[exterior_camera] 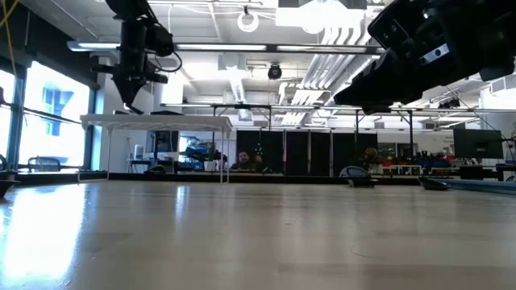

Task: Pick & Place Mini shaped plates
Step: Stack the bottom drop-shaped plate on top of the drop-shaped plates on the shelf

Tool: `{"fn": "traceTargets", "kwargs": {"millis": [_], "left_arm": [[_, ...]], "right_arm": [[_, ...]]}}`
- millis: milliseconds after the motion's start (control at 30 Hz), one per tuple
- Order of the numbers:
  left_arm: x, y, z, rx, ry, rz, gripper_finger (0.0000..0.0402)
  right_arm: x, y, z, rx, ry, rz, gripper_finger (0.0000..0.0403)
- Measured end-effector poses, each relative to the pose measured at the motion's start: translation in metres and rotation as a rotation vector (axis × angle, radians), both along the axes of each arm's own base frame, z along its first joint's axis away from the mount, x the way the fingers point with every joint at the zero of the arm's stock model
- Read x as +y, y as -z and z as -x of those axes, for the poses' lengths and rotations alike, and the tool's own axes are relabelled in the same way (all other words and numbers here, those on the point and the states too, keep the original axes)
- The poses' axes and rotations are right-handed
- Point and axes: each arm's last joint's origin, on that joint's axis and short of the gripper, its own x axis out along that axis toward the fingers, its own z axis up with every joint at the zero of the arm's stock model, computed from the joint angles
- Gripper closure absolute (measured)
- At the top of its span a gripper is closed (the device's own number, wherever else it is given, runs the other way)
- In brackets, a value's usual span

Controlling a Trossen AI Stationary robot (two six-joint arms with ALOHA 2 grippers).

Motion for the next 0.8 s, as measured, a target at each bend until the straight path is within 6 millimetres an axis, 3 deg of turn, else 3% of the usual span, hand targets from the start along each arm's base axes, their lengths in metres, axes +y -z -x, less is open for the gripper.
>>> {"fn": "traceTargets", "kwargs": {"millis": [800], "left_arm": [[-0.0003,0.0043,0.0015,0.030,-0.071,0.024,0.0399]], "right_arm": [[0.0007,0.0001,0.0002,0.000,-0.002,0.004,0.0397]]}}
